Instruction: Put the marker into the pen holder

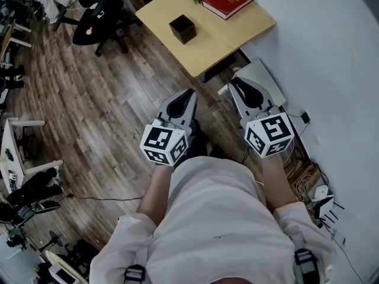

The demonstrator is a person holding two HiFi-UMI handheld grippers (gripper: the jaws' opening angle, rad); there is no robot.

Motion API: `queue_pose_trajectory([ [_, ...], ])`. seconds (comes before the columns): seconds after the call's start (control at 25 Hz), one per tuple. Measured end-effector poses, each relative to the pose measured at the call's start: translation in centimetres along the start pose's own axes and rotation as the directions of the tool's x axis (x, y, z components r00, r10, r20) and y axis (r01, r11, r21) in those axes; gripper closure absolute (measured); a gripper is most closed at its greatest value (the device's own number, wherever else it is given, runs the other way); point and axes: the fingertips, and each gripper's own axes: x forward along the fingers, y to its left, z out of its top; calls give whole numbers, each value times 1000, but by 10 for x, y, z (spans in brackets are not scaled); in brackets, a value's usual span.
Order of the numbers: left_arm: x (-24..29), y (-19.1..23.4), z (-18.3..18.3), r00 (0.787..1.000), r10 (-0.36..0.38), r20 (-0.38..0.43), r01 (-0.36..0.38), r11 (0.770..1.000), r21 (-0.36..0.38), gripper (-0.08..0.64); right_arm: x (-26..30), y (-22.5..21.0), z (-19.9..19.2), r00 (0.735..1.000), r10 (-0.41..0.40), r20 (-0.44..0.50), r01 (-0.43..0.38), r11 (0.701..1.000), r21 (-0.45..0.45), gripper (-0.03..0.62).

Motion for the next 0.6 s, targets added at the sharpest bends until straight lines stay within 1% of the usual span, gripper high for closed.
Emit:
queue_pose_trajectory([
  [0.36,13,60,23,1000,19,18,-19,1000,-18,532,63,2,23,1000,9,-5,-9,1000,-5,528],
  [0.6,19,98,34,1000,16,18,-16,999,-31,532,103,5,35,1000,-1,-13,1,1000,-6,528],
])
